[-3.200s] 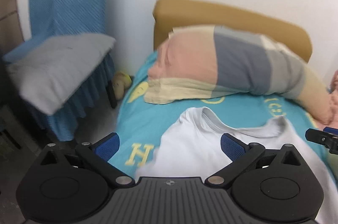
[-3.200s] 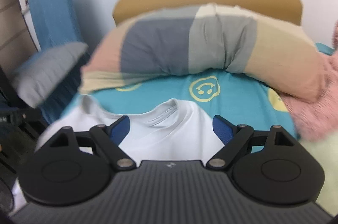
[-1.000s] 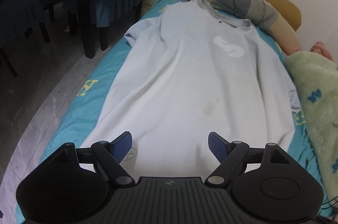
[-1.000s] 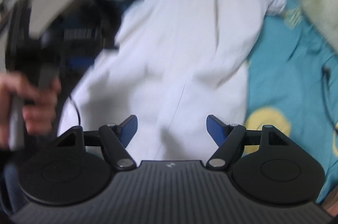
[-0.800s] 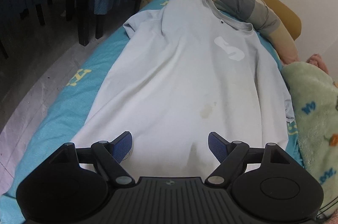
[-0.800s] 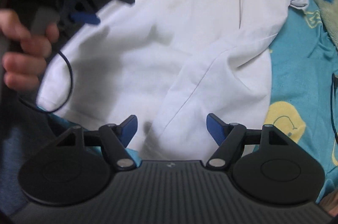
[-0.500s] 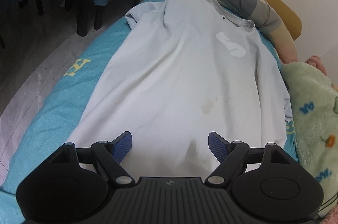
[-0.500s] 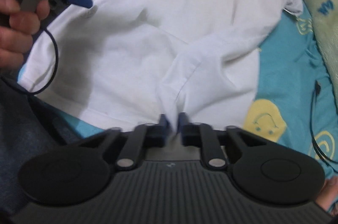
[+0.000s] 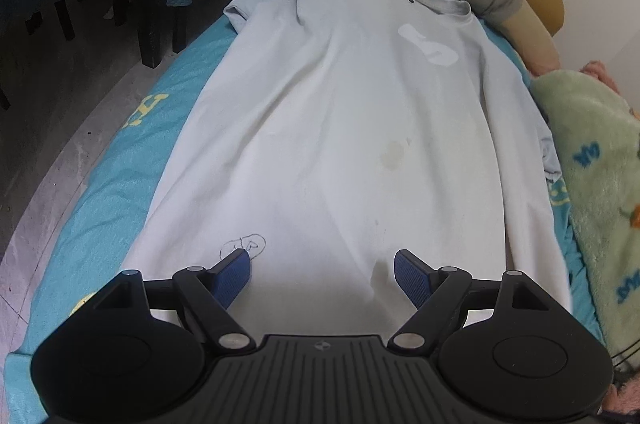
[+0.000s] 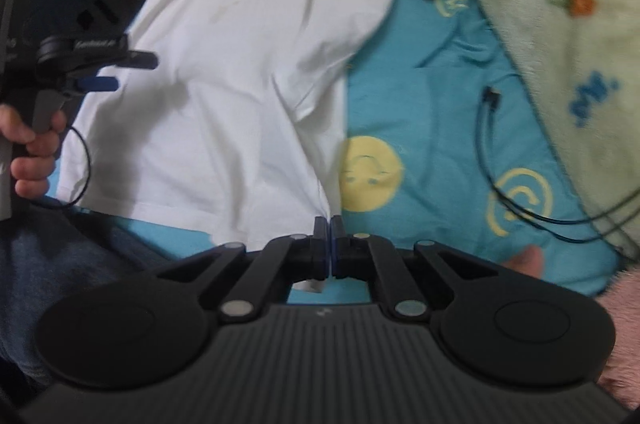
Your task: Fold clothes
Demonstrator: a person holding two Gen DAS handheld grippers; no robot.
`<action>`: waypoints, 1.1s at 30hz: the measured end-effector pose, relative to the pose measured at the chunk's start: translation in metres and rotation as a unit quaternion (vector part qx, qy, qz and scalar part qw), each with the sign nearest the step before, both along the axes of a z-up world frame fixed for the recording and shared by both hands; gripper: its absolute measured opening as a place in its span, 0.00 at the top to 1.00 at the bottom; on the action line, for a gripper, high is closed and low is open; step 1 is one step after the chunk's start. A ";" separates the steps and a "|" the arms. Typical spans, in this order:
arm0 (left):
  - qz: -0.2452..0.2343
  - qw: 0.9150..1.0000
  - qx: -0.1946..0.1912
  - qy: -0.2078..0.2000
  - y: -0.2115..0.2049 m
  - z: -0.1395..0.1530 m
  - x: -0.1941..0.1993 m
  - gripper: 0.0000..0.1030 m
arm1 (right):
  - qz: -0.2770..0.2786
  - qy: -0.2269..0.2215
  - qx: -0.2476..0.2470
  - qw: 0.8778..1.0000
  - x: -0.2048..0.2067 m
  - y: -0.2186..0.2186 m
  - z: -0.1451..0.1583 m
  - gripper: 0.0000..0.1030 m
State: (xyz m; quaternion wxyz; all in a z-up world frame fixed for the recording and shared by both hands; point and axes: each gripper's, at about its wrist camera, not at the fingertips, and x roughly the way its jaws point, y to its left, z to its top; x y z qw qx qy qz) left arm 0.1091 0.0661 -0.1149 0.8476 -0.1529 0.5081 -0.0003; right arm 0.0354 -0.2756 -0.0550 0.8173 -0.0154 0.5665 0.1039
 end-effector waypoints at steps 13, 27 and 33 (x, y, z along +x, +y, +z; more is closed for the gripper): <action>-0.011 1.000 -0.003 -0.028 -0.014 0.019 -0.012 0.21 | -0.148 -0.041 0.116 0.981 0.005 -0.076 0.023 0.46; -0.012 0.996 -0.003 -0.087 -0.034 0.023 0.003 0.19 | -0.373 -0.104 0.425 0.818 0.202 -0.092 -0.117 0.34; -0.014 0.995 -0.018 -0.100 -0.037 0.010 0.030 0.19 | -0.384 -0.158 0.449 0.791 0.253 -0.079 -0.162 0.36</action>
